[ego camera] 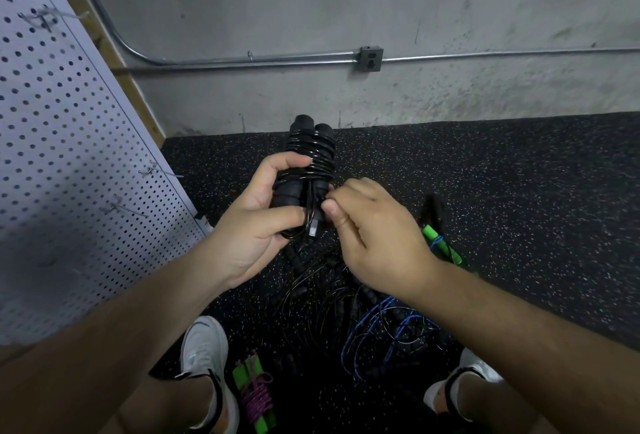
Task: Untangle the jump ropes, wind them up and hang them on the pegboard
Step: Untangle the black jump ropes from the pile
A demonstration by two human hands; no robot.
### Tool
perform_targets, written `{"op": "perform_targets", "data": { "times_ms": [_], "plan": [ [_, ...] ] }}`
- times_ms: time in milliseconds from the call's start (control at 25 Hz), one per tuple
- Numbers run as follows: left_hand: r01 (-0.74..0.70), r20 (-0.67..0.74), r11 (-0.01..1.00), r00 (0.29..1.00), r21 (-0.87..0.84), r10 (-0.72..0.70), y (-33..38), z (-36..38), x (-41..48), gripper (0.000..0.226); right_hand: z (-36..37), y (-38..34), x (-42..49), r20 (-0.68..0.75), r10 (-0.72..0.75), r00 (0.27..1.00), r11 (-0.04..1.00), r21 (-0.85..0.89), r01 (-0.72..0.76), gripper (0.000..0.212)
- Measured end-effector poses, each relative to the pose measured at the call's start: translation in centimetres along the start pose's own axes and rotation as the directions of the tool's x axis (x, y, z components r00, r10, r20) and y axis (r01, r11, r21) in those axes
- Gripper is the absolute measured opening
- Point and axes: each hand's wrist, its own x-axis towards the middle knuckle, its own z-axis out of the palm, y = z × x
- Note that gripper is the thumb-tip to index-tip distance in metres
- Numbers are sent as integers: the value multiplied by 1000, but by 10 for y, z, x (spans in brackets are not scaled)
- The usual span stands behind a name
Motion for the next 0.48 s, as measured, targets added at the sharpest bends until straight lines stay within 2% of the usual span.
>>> {"op": "perform_targets", "data": {
  "times_ms": [80,160,240,320,480],
  "plan": [
    [-7,-5,999,1000,33,7,0,-1,0,60,4,0,-1,37,44,998,993,105,-47,28],
    [-16,-34,997,999,82,19,-2,-2,0,56,5,1,3,73,32,997,994,103,-40,27],
    [-11,-71,990,997,143,21,-3,-2,-1,52,1,0,6,97,-6,995,1000,21,4,26],
    [9,-105,977,994,215,14,-3,-3,-1,51,-3,-3,9,130,-82,988,986,-135,99,24],
    [35,-126,948,992,317,5,-3,-8,-3,51,-5,4,13,145,-296,944,879,-344,329,20]
  ]
}}
